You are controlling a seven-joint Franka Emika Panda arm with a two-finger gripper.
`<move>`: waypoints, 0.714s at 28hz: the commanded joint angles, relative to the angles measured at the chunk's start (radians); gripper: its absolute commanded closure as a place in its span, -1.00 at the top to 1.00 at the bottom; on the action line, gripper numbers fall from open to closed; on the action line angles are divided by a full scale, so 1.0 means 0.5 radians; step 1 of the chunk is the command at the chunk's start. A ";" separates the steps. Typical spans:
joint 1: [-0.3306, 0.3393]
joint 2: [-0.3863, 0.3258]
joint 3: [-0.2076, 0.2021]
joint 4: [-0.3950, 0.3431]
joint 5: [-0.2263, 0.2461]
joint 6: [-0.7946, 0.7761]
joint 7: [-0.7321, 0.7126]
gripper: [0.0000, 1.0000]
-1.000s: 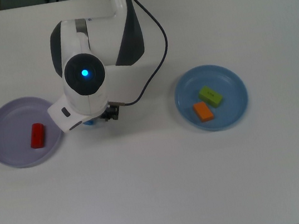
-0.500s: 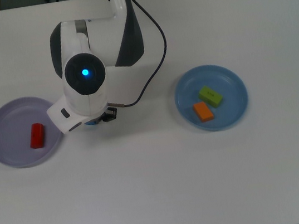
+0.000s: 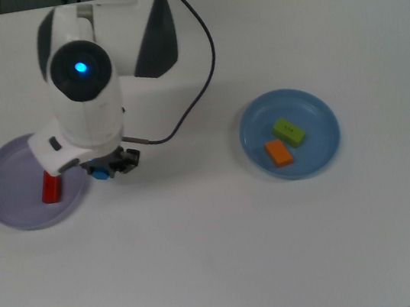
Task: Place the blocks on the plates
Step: 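Place the blue block on the lavender plate beside the red block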
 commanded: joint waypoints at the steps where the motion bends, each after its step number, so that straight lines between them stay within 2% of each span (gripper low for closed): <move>1: -0.079 -0.022 -0.016 -0.025 -0.016 0.039 -0.044 -1.00; 2: -0.119 -0.010 -0.016 -0.031 -0.019 0.081 -0.068 -1.00; 7: -0.147 0.045 -0.019 -0.046 -0.025 0.253 -0.102 -1.00; 11: -0.159 0.085 -0.019 -0.046 -0.046 0.260 -0.102 -1.00; 13: -0.162 0.103 -0.019 -0.049 -0.074 0.263 -0.102 -0.76; 16: -0.162 0.137 -0.019 -0.046 -0.099 0.275 -0.099 -0.70; 18: -0.162 0.140 -0.019 -0.046 -0.102 0.275 -0.102 -0.60; 20: -0.174 0.140 -0.019 -0.046 -0.099 0.275 -0.102 -0.60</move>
